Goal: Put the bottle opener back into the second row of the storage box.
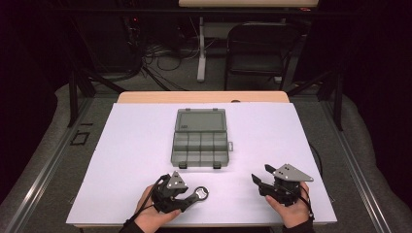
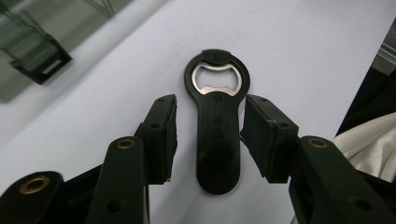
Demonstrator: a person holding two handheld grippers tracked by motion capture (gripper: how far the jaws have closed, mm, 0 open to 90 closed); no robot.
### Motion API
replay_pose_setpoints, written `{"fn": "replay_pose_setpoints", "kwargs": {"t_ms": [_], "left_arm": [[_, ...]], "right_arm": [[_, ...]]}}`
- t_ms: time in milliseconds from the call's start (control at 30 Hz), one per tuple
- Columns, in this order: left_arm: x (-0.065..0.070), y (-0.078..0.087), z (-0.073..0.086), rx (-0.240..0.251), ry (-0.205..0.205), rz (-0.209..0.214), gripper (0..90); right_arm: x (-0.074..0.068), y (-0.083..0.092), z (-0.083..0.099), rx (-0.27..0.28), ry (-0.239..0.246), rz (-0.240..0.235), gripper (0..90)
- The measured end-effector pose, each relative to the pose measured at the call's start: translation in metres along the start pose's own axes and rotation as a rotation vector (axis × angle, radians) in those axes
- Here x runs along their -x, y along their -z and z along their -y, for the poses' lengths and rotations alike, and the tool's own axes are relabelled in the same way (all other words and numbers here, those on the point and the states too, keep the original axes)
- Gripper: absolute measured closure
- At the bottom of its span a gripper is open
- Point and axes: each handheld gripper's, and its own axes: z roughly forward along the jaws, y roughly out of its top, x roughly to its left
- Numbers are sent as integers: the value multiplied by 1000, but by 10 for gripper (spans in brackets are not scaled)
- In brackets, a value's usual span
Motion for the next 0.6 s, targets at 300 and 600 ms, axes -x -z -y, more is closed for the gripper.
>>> {"fn": "replay_pose_setpoints", "kwargs": {"t_ms": [300, 600], "left_arm": [[2, -11, -2, -35, 13, 6, 591], [3, -19, 0, -62, 14, 6, 615]], "right_arm": [[1, 0, 0, 1, -7, -1, 395], [2, 0, 1, 0, -9, -7, 396]]}}
